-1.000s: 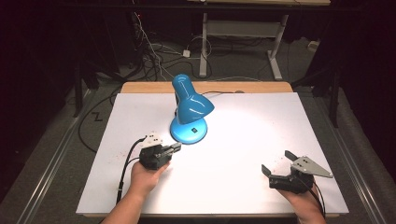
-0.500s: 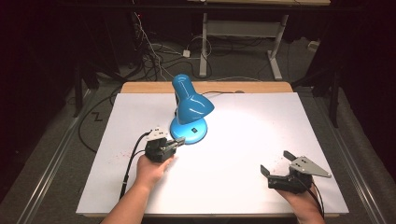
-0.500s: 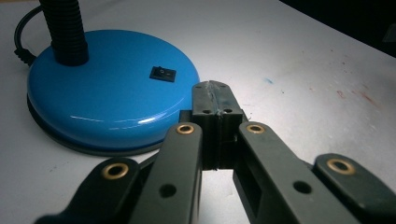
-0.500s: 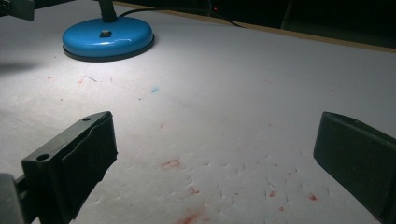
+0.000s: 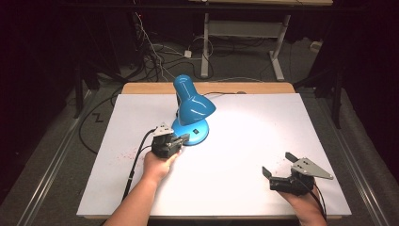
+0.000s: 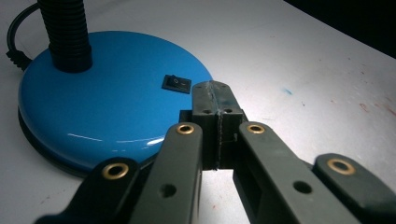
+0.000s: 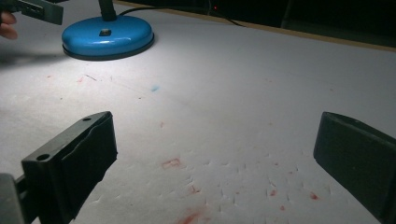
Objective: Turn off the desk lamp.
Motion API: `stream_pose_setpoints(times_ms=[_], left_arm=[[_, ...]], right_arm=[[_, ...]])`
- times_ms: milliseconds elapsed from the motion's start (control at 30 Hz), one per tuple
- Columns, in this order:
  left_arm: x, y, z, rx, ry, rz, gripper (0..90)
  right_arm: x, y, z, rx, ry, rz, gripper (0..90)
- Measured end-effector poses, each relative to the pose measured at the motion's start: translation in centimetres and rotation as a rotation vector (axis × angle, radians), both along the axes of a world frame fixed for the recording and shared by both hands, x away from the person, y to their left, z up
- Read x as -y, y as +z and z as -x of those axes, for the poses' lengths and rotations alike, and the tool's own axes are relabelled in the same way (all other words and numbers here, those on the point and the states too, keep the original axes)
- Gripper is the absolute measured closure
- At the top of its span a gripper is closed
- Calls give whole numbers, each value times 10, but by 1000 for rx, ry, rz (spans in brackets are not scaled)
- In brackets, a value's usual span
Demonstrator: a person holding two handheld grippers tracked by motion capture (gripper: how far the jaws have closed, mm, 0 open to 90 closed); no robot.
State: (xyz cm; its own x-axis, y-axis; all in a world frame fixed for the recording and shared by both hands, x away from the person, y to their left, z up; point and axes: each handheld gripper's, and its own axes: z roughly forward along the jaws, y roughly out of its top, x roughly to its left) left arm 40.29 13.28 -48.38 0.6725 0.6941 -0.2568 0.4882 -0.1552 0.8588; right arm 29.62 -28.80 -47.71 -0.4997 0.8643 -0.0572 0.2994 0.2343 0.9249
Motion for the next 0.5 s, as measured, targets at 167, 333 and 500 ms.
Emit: stream_pose_setpoints(times_ms=[167,333,500], left_arm=[[5,-2,-11,1,14,13,881],[9,-2,-22,-16,17,30,881],[12,-3,-31,-49,22,73,881]], right_arm=[[-1,0,0,-1,0,0,6],[-1,-1,-1,-3,3,1,6],[1,-2,0,-4,-3,1,6]])
